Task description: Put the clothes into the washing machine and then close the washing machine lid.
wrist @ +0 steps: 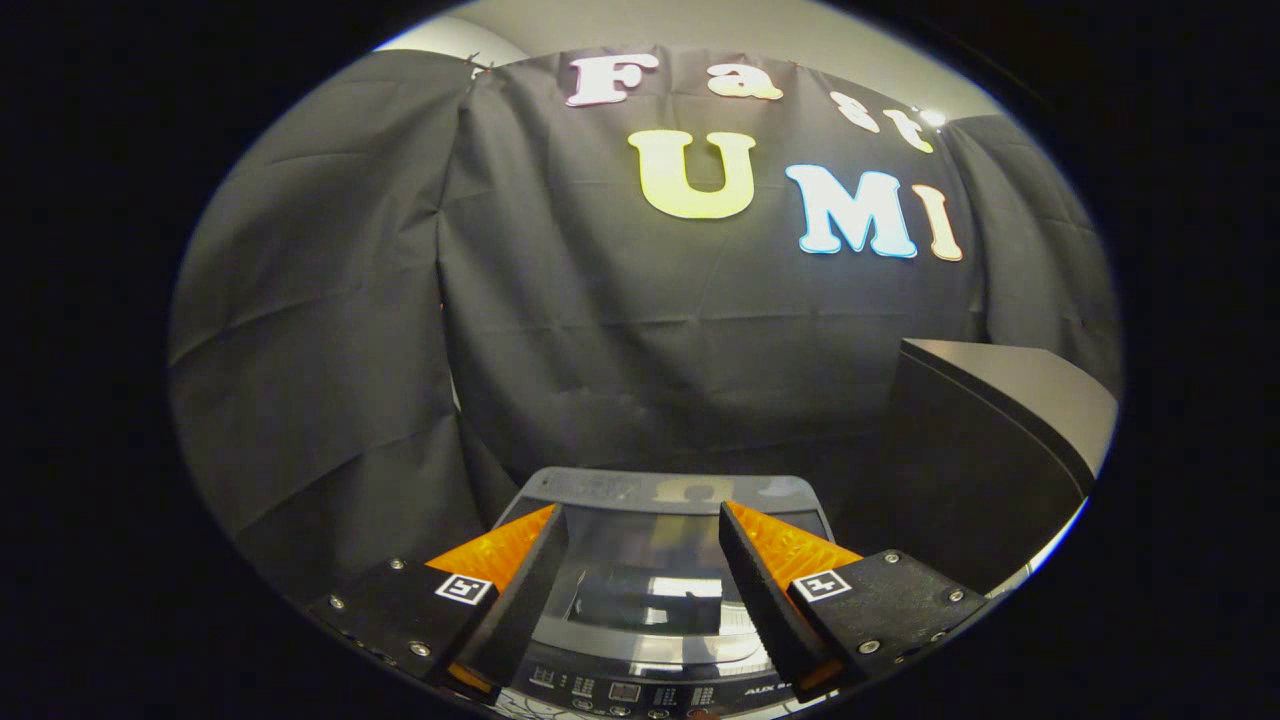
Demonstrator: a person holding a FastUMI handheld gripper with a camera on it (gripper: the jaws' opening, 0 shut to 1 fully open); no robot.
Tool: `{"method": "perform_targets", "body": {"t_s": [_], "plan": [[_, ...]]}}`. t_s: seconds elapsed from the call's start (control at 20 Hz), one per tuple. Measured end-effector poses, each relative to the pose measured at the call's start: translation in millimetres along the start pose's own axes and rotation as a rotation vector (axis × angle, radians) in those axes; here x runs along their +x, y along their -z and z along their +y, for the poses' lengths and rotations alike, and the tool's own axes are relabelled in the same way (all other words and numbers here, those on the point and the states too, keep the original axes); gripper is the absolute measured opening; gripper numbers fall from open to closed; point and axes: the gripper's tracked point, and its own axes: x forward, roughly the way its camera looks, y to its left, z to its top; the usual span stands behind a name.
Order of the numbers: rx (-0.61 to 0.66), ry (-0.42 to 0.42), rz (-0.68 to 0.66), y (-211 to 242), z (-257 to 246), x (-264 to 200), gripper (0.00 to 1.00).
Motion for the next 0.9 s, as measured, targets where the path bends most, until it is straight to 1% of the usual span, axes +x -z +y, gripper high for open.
{"method": "perform_targets", "body": {"t_s": [0.15, 0.25, 0.4, 0.5, 0.65, 0.75, 0.9], "plan": [[0.009, -0.040, 0.028, 31, 5, -14, 0.94], [0.005, -0.046, 0.019, 34, 4, -26, 0.94], [-0.005, -0.049, -0.034, 20, -8, -50, 0.94], [-0.026, -0.045, -0.091, 1, -23, -69, 0.94], [-0.039, -0.074, -0.161, -13, -43, -101, 0.94], [-0.040, -0.086, -0.191, -20, -65, -126, 0.94], [-0.014, -0.061, -0.219, -27, -114, -162, 0.94]]}}
